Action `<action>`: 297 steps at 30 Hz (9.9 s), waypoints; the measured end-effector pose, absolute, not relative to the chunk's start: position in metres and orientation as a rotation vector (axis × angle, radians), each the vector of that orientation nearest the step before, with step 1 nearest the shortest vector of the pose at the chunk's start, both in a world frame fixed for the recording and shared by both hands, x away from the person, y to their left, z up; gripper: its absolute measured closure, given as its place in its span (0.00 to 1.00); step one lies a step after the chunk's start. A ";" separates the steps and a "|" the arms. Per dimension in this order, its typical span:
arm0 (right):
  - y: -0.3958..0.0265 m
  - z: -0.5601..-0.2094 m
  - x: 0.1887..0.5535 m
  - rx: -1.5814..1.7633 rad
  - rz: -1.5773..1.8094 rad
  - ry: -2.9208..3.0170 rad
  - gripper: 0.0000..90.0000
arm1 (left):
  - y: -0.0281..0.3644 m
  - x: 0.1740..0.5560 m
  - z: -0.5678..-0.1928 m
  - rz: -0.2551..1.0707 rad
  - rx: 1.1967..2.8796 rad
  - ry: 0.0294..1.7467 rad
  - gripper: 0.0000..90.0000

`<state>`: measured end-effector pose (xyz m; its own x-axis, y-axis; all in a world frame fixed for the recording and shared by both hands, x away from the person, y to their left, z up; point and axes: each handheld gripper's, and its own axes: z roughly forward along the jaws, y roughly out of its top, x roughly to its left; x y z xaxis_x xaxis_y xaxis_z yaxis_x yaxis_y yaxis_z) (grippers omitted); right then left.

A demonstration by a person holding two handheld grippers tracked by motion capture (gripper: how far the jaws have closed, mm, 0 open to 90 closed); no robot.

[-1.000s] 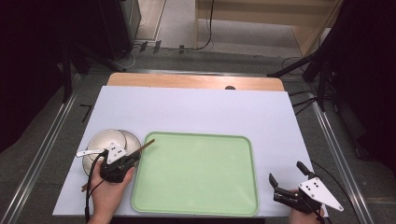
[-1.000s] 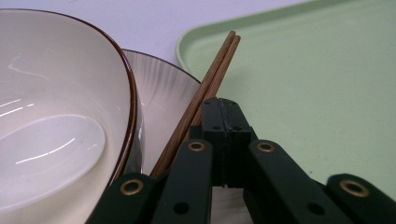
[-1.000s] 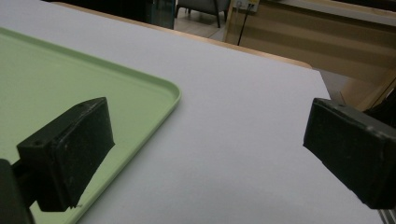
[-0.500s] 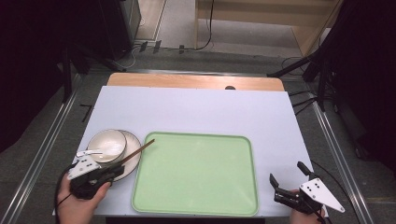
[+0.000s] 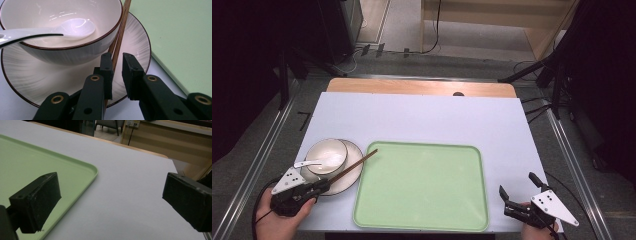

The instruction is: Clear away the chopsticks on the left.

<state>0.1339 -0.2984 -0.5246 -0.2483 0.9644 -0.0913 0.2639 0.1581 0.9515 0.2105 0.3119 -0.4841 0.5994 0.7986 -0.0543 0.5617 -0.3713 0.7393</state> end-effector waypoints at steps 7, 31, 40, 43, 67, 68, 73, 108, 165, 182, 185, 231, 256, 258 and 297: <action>-0.299 -0.525 0.134 1.195 1.134 1.658 0.02 | 0.308 0.211 -0.485 0.403 2.097 1.056 0.84; -0.297 -0.527 0.136 1.198 1.129 1.665 0.02 | 0.284 0.228 -0.501 0.376 2.267 1.035 0.89; -0.297 -0.526 0.136 1.198 1.132 1.663 0.02 | 0.277 0.225 -0.499 0.431 2.297 0.963 0.94; -0.298 -0.526 0.136 1.199 1.131 1.660 0.02 | 0.276 0.221 -0.494 0.454 2.269 0.953 0.94; -0.300 -0.527 0.136 1.199 1.161 1.646 0.02 | 0.173 0.201 -0.510 0.228 2.211 0.918 0.94; -0.300 -0.527 0.136 1.198 1.162 1.646 0.02 | 0.171 0.202 -0.513 0.219 2.221 0.922 0.94; -0.300 -0.527 0.136 1.198 1.163 1.645 0.02 | 0.171 0.203 -0.518 0.224 2.232 0.938 0.93; -0.302 -0.529 0.138 1.206 1.169 1.654 0.02 | 0.110 0.230 -0.520 0.320 2.262 0.909 1.00; -0.303 -0.528 0.136 1.208 1.166 1.648 0.02 | 0.189 0.238 -0.514 0.311 2.160 1.051 0.88; -0.306 -0.528 0.135 1.215 1.169 1.643 0.02 | 0.239 0.217 -0.490 0.271 2.053 0.932 0.31; -0.306 -0.528 0.135 1.217 1.170 1.644 0.02 | 0.249 0.210 -0.488 0.305 2.061 0.929 0.22; -0.302 -0.530 0.139 1.216 1.170 1.664 0.02 | 0.291 0.229 -0.506 0.427 2.209 1.062 0.94; -0.303 -0.530 0.139 1.210 1.166 1.661 0.02 | 0.220 0.204 -0.495 0.300 2.079 0.976 0.94; -0.303 -0.530 0.139 1.209 1.165 1.661 0.02 | 0.212 0.203 -0.498 0.271 2.082 0.974 0.94; -0.303 -0.530 0.139 1.212 1.169 1.661 0.02 | 0.166 0.192 -0.519 0.220 2.135 0.974 0.74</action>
<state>0.1386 -0.3027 -0.5297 -0.2633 0.9629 -0.0585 0.2698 0.1317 0.9539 0.1915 0.1657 -0.5188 0.6936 0.7051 -0.1478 0.5734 -0.4162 0.7056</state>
